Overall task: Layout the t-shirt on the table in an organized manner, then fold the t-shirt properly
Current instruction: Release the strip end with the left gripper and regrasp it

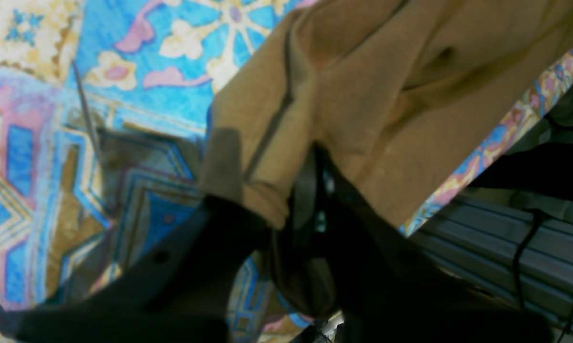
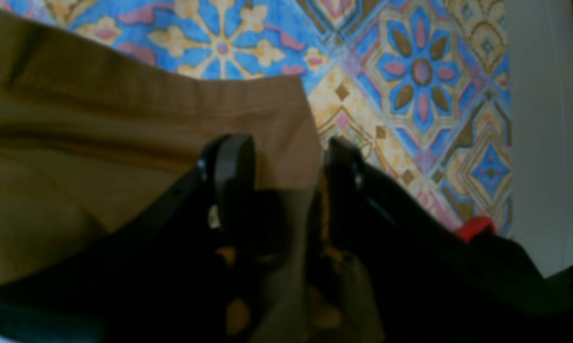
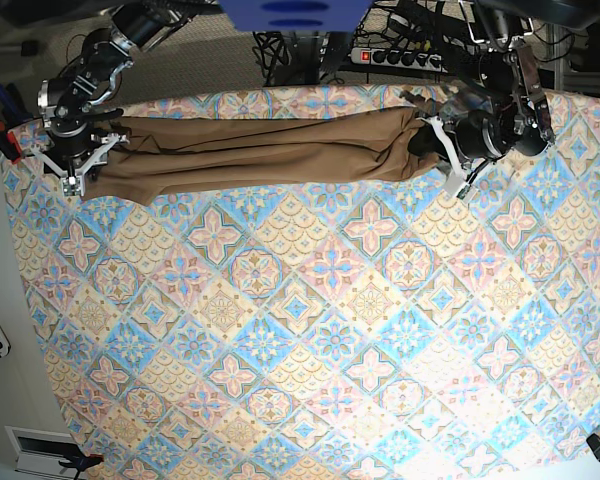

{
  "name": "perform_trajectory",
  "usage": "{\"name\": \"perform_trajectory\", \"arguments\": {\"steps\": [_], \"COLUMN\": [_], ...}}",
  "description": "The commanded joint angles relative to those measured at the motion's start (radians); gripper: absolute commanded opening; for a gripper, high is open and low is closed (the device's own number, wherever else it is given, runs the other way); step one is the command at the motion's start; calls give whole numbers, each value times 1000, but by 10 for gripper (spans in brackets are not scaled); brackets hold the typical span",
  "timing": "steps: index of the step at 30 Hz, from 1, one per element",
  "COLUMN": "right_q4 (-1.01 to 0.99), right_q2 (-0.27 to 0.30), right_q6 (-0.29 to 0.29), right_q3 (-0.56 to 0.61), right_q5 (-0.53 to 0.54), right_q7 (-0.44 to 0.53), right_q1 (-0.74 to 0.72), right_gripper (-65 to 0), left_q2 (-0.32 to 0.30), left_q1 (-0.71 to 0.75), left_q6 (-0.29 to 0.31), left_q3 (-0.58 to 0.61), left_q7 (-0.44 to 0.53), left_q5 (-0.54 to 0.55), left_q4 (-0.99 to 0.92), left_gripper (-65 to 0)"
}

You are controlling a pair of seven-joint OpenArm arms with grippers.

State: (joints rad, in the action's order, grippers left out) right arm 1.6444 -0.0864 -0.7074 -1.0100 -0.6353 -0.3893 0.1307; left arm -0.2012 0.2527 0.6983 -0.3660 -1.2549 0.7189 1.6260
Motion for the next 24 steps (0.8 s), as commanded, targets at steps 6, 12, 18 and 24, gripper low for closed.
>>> {"name": "perform_trajectory", "arguments": {"steps": [6,12,18,24], "right_q4": [93,115,115,115], "right_q2": [-20,-59,-60,-60], "right_q6": [9,9,9,9], "right_q3": [1,3,1,-2], "right_q5": [15,13,12,12], "right_q7": [14,14,11,11], "right_q1": [-13,-44,-58,-56], "right_gripper": [-409,-408,-408,-408], "left_q2": [4,-45,-88,-106], "left_q1": [-76,-200,-338,-473], "left_q6": [0,0,0,0], "left_q3": [-52,-77,-77,-67], "left_q7": [-33,-33,-32,-32], "left_q5": [-46,-48,-84,-230], "left_q4": [13,-10,-62,-178], "left_gripper": [-650,-650,-650,-650]}}
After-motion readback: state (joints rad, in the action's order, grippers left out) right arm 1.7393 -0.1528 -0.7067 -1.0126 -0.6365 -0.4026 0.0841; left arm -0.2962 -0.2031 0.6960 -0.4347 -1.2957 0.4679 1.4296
